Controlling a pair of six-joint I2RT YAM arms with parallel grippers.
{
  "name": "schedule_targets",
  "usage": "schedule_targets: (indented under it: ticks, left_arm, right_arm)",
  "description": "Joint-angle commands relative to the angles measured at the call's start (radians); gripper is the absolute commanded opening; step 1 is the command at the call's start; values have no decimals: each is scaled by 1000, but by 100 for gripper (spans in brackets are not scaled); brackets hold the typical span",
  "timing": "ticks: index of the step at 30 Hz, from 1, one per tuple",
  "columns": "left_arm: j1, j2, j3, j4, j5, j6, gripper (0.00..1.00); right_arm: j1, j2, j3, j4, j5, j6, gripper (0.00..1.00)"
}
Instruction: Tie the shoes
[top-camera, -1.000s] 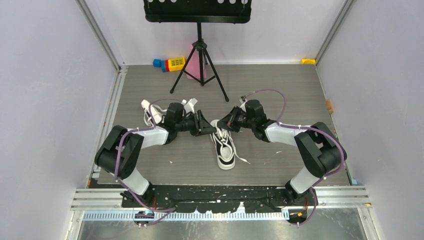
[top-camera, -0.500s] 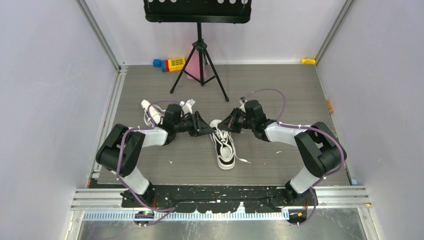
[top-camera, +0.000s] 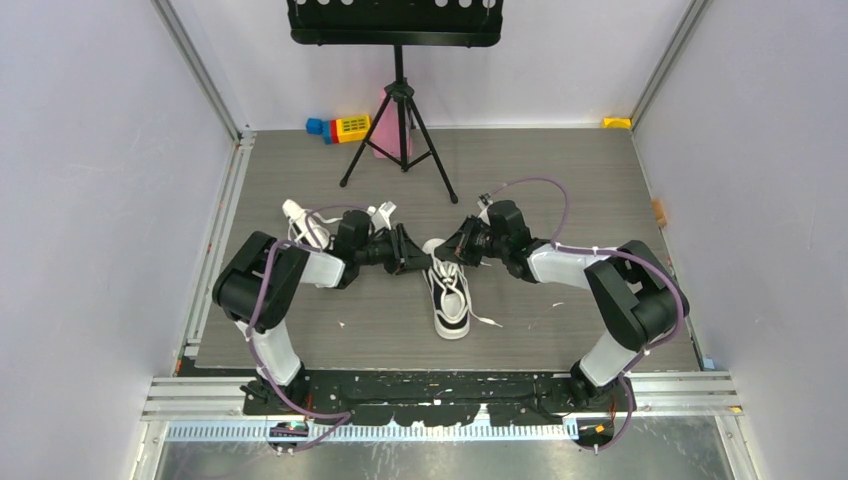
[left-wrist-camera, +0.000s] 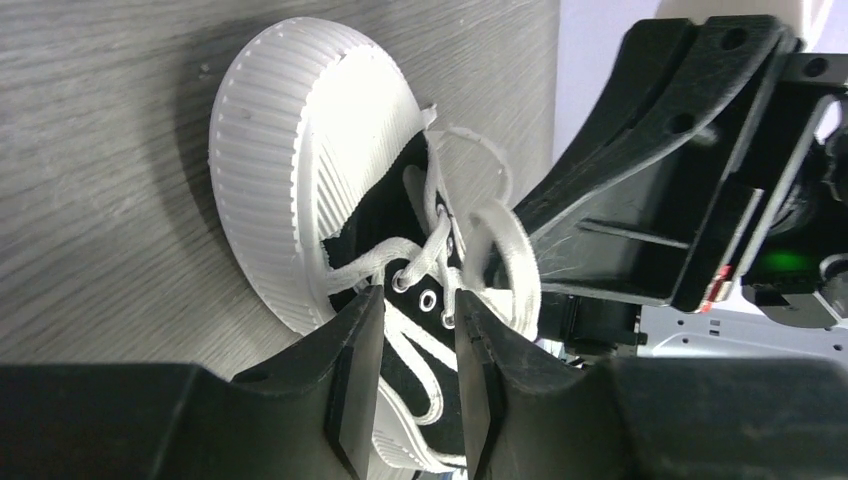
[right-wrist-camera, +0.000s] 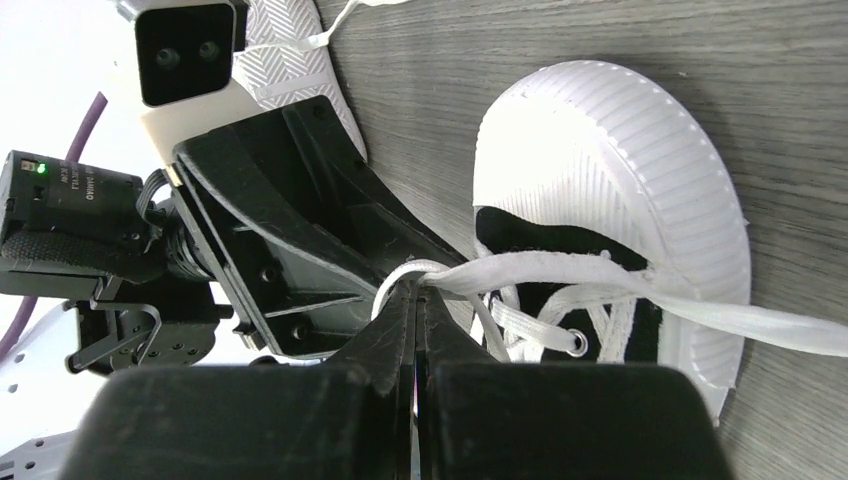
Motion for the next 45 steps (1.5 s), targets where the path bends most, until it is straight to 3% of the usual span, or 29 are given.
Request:
schedule_targets:
  ticks: [1,23,29,34,36,40,45]
  left_arm:
    - [-8,33,9,195,40,-65,35]
    - [-43,52,21,304,48,-143,42]
    - [-51,75,32,315,24,-152,24]
    - [-49,80,28,369,6,-147,2]
    - [-47,77,21,385,3,-144,0]
    - [-42,14,29,204,11,-36,0]
    - [-60,-118,115,-301,-28,253,0]
  right_arm:
    - [-3,13,29,67,-17,13,0]
    - [-3,-10,18,62,-16,25,0]
    - [-4,-23,11,71,-17,36,0]
    - [-4,-45,-16,79,-16,47,0]
    - [-4,-53,-24,78,-16,45,0]
    - [-14,-83,-27,31,-4,9,7]
    - [-31,-159,0,-114,44,-91,19]
